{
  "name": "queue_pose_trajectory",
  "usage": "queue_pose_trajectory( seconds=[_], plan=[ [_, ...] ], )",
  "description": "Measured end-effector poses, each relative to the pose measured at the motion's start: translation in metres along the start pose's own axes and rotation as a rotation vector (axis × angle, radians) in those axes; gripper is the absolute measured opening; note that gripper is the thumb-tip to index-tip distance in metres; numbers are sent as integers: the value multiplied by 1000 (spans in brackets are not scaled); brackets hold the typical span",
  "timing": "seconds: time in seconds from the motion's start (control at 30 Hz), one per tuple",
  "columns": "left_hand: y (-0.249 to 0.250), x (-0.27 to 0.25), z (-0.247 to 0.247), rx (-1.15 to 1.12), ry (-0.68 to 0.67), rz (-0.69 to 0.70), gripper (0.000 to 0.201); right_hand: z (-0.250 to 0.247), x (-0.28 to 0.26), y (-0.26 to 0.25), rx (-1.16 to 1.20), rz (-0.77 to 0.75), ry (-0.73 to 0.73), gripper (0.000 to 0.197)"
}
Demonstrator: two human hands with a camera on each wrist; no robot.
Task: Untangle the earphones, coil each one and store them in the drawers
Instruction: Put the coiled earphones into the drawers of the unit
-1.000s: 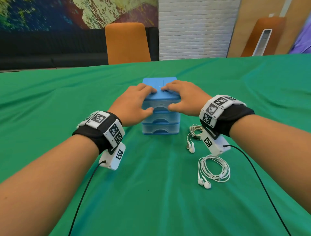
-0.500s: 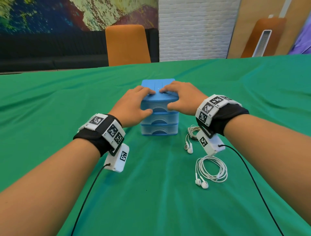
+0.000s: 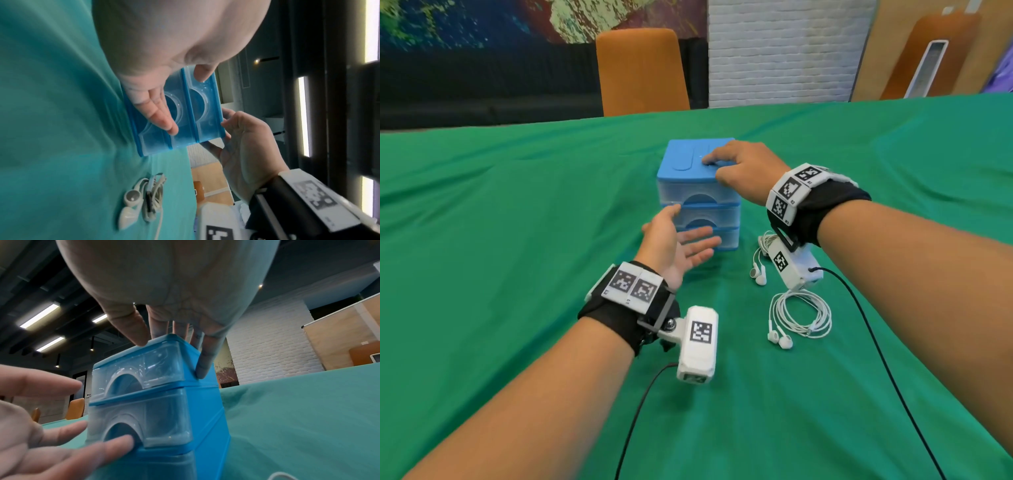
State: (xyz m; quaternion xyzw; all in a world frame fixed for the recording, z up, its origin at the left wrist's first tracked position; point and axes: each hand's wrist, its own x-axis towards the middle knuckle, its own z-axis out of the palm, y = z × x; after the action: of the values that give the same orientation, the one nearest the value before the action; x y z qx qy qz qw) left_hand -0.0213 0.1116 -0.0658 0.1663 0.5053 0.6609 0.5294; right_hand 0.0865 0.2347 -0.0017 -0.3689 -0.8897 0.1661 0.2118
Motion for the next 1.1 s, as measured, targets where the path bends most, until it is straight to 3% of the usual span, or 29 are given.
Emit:
queue_pose_trajectory(
  seconds=[0.17,0.33,0.5,0.9,1.0,1.1],
  plan=[
    [2,-7,7,-304,-14,10,18,1,-1,-1,7,8,9,44],
    [-10,-14,0,-249,-1,2,44,2,-1,-1,22,19,11,44],
    [-19,-37,-11,-274,-36,-22,37,4,-4,-3,70,24,22,45],
    [-32,-67,-27,-207,-12,-3,43,1,-8,-5,42,46,20,46],
    [-33,-68,-34,-93,71,50,44,0,-9,-5,24,42,12,47],
    [-25,-70,-39,93,209,267,29,0,-10,-6,12,34,8,47]
  ],
)
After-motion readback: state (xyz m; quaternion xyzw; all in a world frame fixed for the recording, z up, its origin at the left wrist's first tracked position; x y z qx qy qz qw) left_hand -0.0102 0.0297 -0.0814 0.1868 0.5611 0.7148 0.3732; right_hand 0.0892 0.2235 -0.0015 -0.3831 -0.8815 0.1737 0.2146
